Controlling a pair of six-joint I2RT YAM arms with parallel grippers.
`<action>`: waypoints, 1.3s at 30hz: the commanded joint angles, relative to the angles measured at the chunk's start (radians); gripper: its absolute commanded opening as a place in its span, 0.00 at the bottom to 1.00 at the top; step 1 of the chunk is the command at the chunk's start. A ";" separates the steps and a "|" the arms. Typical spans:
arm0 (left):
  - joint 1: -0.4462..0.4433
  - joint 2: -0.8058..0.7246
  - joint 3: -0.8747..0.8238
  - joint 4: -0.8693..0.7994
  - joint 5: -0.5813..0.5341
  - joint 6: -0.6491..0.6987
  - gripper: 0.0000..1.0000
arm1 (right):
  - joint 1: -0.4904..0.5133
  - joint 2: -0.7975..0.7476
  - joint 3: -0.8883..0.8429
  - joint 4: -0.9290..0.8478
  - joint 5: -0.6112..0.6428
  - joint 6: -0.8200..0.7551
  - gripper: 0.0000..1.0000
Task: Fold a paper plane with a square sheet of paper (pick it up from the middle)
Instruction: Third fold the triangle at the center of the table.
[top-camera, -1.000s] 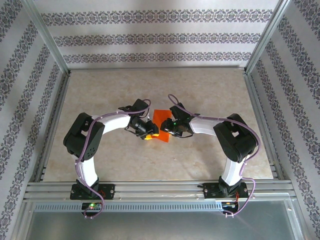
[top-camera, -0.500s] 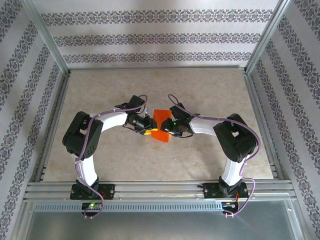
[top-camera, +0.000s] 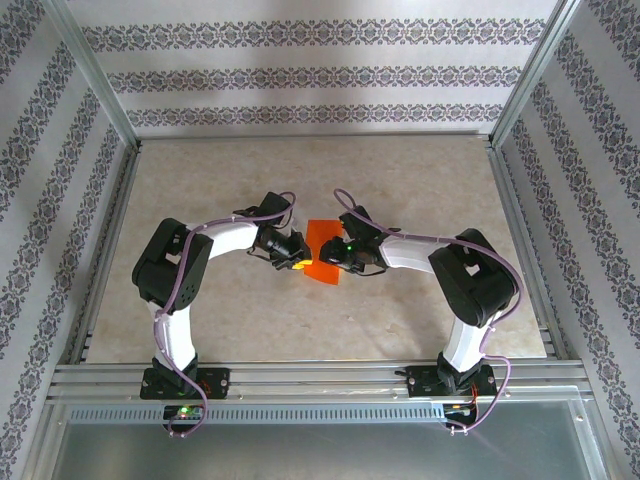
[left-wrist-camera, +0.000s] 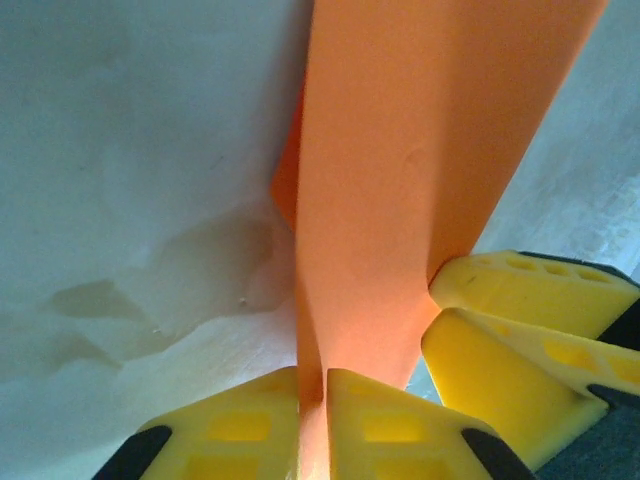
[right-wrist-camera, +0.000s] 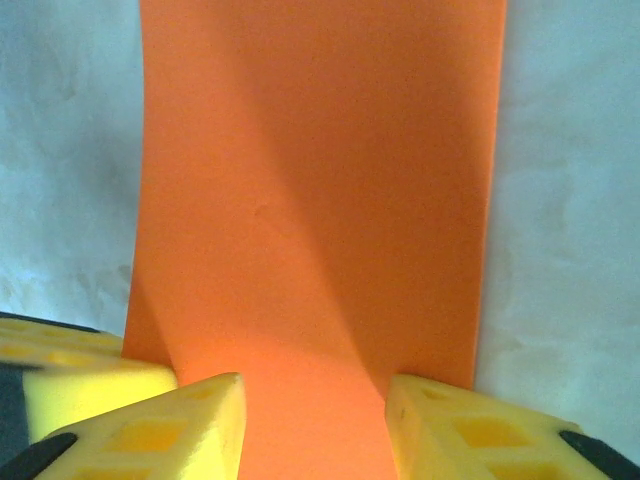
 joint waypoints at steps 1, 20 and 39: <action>0.013 -0.001 0.027 0.007 0.006 -0.026 0.08 | -0.006 -0.047 -0.018 -0.054 0.072 -0.106 0.47; 0.015 -0.101 -0.035 0.089 -0.029 -0.251 0.03 | 0.192 -0.337 -0.288 0.305 0.356 -0.815 0.64; 0.013 -0.108 -0.050 0.111 -0.023 -0.279 0.03 | 0.299 -0.134 -0.299 0.572 0.503 -1.049 0.61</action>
